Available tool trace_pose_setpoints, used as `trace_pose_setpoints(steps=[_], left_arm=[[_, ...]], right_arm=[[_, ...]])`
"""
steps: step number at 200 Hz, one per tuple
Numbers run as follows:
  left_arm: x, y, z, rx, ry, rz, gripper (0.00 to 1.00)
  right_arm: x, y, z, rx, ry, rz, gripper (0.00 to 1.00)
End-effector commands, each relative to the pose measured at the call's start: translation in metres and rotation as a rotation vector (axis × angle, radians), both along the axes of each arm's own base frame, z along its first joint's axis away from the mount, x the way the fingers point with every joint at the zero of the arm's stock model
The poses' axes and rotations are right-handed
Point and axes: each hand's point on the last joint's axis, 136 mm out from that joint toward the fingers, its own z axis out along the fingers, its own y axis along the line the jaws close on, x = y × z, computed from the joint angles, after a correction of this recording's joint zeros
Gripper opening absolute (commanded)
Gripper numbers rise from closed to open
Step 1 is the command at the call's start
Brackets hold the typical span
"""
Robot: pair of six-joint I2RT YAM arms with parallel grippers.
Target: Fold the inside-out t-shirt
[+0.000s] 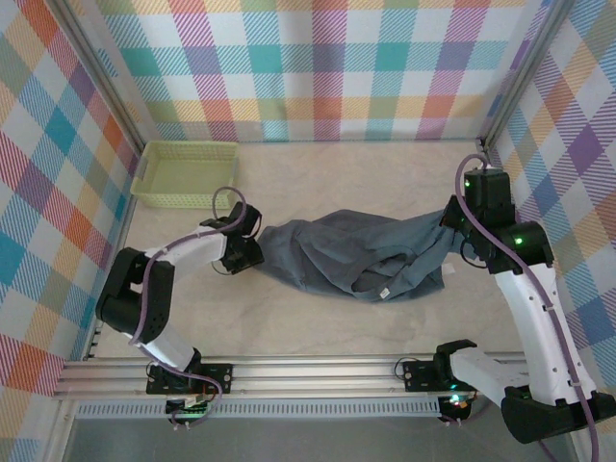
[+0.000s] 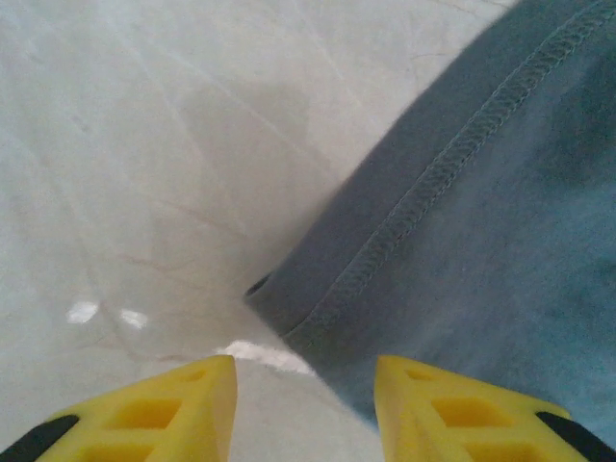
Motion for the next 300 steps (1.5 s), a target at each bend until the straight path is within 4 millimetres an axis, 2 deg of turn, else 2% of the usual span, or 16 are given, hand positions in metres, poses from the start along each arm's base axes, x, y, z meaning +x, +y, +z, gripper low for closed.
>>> trace_pose_setpoints(steps=[1,24,51,67,82,92,108,121,140,170,196,239,263,283,300], left_arm=[[0.007,-0.009,-0.008,-0.051,-0.011,0.001,0.4],[0.012,-0.012,-0.014,-0.055,-0.009,-0.008,0.35],[0.015,-0.01,-0.018,-0.049,0.002,-0.004,0.2],[0.016,-0.009,-0.011,-0.043,-0.009,-0.007,0.12],[0.016,-0.007,0.007,-0.035,-0.021,-0.013,0.05],[0.017,-0.005,0.027,-0.03,-0.039,-0.019,0.0],[0.015,0.0,0.072,-0.053,-0.093,-0.021,0.0],[0.016,0.01,0.118,-0.093,-0.184,-0.001,0.0],[0.009,0.033,0.19,-0.12,-0.317,0.044,0.0],[-0.017,0.06,0.296,-0.162,-0.544,0.08,0.0],[-0.044,0.063,0.364,-0.218,-0.718,0.063,0.0],[-0.107,0.079,0.46,-0.275,-1.007,0.066,0.0],[-0.141,0.087,0.502,-0.309,-1.153,0.075,0.0],[-0.152,0.092,0.52,-0.328,-1.217,0.093,0.0],[-0.139,0.091,0.518,-0.314,-1.2,0.107,0.0]], right_arm=[[0.002,0.001,-0.004,0.016,-0.003,-0.001,0.0],[0.003,0.002,-0.005,0.021,-0.001,0.005,0.0],[0.003,0.003,-0.006,0.022,0.002,0.01,0.0],[0.002,0.003,-0.004,0.019,0.001,0.008,0.0],[0.001,-0.001,0.003,0.007,-0.009,-0.008,0.0],[-0.002,-0.007,0.012,-0.011,-0.023,-0.027,0.0],[-0.008,-0.018,0.035,-0.032,-0.068,-0.07,0.0],[-0.016,-0.028,0.058,-0.04,-0.115,-0.105,0.0],[-0.029,-0.037,0.092,-0.044,-0.194,-0.136,0.0],[-0.059,-0.046,0.151,-0.036,-0.361,-0.153,0.0],[-0.09,-0.045,0.196,-0.007,-0.517,-0.108,0.0],[-0.146,-0.027,0.253,0.052,-0.741,0.055,0.0],[-0.169,-0.027,0.275,0.072,-0.824,0.079,0.0],[-0.174,-0.031,0.287,0.069,-0.864,0.058,0.0],[-0.154,-0.032,0.288,0.053,-0.838,0.034,0.0]])
